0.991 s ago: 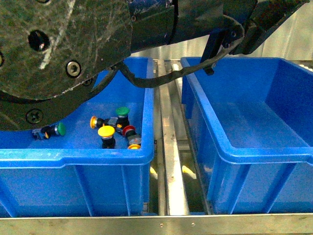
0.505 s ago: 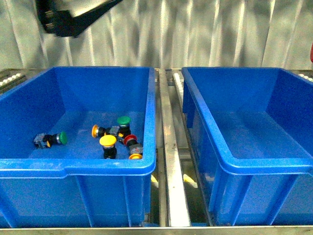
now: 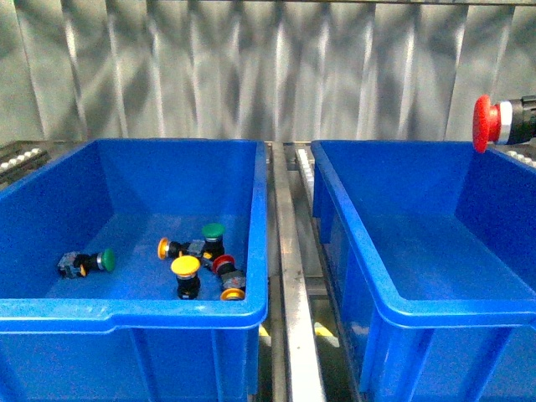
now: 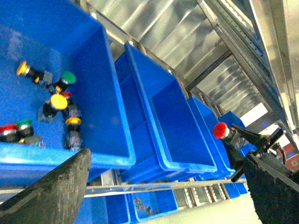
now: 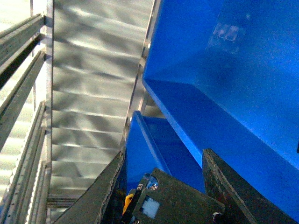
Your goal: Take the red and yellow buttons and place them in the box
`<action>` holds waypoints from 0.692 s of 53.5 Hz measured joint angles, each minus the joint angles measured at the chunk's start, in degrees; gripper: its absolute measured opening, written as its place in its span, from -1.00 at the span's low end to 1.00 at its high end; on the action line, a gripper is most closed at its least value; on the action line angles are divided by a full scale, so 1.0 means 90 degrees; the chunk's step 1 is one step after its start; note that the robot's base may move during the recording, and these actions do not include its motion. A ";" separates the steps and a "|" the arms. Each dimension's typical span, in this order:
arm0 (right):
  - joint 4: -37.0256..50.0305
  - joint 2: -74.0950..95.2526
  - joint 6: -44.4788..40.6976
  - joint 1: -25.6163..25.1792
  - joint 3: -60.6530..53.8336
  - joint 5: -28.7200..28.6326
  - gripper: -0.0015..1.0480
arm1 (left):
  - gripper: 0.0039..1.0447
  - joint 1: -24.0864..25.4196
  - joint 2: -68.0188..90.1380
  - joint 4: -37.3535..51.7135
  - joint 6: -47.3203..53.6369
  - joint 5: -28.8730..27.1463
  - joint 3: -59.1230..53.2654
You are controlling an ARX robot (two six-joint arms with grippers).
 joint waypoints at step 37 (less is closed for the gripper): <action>0.0056 0.0187 -0.0692 0.0512 0.0301 0.0627 -0.23 | -0.96 -0.2232 -0.3487 -0.1632 0.4435 -0.5921 -0.2667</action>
